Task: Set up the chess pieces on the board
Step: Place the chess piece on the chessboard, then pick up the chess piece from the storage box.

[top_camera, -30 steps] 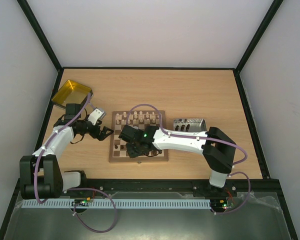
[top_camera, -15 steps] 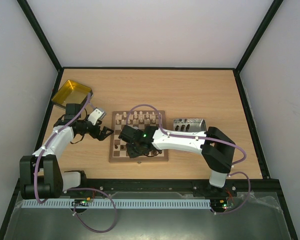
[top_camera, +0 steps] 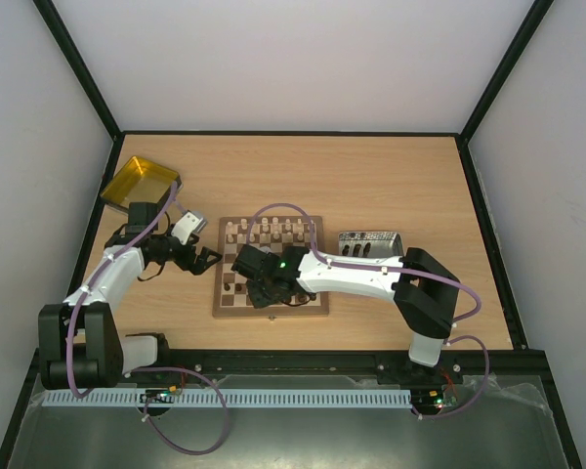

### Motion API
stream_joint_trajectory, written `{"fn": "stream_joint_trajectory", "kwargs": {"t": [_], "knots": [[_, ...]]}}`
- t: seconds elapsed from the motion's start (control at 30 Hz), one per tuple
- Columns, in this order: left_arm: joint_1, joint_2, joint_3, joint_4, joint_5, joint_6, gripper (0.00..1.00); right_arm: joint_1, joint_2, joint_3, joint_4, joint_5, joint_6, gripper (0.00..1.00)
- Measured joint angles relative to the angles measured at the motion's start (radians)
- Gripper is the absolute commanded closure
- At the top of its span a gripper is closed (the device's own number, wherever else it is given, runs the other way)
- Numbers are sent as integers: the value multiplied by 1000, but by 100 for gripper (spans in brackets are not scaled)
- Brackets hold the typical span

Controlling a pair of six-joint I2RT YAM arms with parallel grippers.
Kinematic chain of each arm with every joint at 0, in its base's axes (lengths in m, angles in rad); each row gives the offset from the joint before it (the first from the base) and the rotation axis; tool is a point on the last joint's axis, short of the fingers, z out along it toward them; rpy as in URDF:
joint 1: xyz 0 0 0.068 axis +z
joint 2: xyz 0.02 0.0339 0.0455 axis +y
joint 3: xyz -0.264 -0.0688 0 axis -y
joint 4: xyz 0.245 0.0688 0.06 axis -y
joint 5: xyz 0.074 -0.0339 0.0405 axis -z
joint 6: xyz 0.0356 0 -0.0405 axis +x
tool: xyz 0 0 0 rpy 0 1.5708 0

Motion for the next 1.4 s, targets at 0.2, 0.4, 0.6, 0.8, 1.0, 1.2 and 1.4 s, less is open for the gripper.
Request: {"fn": "stream_joint_trajectory", "kwargs": {"t": [0.2,0.4,0.6,0.8,1.0,1.2,1.4], "knots": [[0,0,0,0,0,1,1,0,-1,29,-33,31,0,74],[0,0,0,0,0,3,1,-8,-32,138,-115,159,-1,78],[0,0,0,0,0,3,0,-179,-182,158,-200,267,-14,71],[0,2,0,2,-1,3,1,-618,-277,73,-213,262,-67,66],[0,14,0,7,-7,3,1,-827,-200,0,-221,152,-79,71],[0,14,0,7,-7,3,1,-883,-105,-14,-214,70,-80,72],[0,14,0,6,-6,3,1,-890,-98,-61,-172,55,-79,72]]}}
